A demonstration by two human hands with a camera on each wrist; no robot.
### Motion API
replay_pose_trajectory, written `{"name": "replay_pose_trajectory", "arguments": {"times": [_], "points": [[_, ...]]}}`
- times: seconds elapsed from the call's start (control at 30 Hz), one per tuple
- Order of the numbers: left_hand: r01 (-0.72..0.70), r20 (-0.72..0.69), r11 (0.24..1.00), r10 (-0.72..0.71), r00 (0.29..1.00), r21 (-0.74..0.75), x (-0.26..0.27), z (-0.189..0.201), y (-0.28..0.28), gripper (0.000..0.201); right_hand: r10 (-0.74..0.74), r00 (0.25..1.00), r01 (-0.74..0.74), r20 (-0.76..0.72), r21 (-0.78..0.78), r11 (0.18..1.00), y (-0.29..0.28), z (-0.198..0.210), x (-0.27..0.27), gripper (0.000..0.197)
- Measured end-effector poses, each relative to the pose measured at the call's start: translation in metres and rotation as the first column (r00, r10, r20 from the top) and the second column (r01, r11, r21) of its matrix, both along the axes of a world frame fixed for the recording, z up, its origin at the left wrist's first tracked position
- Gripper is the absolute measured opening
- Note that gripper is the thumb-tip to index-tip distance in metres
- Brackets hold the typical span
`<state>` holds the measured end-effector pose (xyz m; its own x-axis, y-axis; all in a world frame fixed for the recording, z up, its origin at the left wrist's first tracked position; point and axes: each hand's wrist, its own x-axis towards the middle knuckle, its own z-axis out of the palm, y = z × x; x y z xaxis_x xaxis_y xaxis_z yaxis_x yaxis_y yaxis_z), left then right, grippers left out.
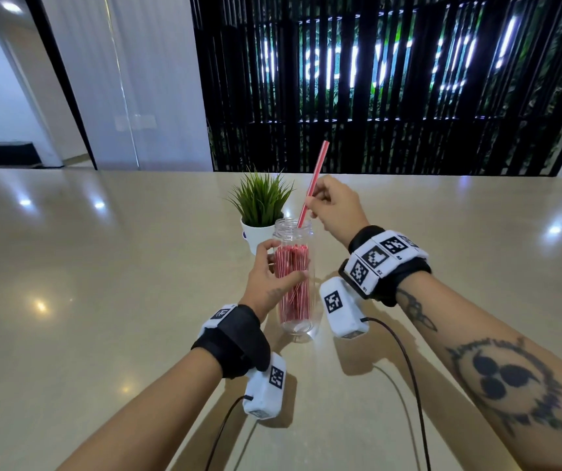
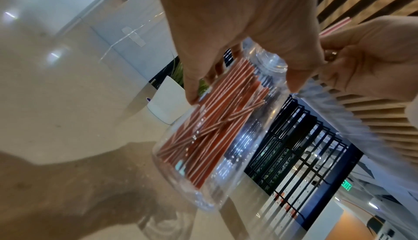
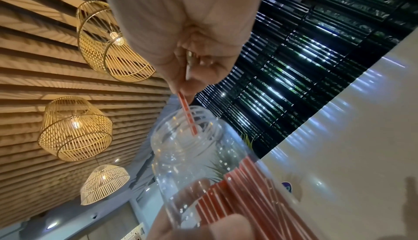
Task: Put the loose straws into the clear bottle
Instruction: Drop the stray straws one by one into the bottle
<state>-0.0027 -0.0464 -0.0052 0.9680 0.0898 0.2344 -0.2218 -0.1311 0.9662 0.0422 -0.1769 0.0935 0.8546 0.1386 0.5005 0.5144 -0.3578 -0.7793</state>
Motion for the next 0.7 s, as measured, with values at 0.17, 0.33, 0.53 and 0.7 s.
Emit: {"name": "replay_pose_trajectory", "arguments": {"times": [0.17, 0.33, 0.53, 0.7], "points": [[-0.003, 0.018, 1.000, 0.004, 1.000, -0.023, 0.001, 0.003, 0.005, 0.065, 0.016, 1.000, -0.018, -0.016, -0.181, 0.983, 0.010, 0.002, -0.001, 0.007], [0.010, 0.012, 1.000, -0.009, 1.000, -0.013, -0.001, 0.003, 0.008, 0.072, -0.015, 0.999, 0.004, -0.052, -0.212, 0.977, 0.012, 0.001, -0.005, 0.010], [0.011, 0.027, 1.000, -0.011, 1.000, -0.012, -0.004, 0.000, 0.006, 0.068, -0.056, 0.997, 0.040, -0.044, -0.311, 0.950, 0.010, -0.004, -0.006, 0.019], [0.008, 0.042, 1.000, -0.007, 0.999, -0.020, -0.003, 0.006, 0.004, 0.065, -0.074, 0.997, 0.066, -0.026, -0.231, 0.971, 0.001, 0.007, -0.009, 0.017]]}}
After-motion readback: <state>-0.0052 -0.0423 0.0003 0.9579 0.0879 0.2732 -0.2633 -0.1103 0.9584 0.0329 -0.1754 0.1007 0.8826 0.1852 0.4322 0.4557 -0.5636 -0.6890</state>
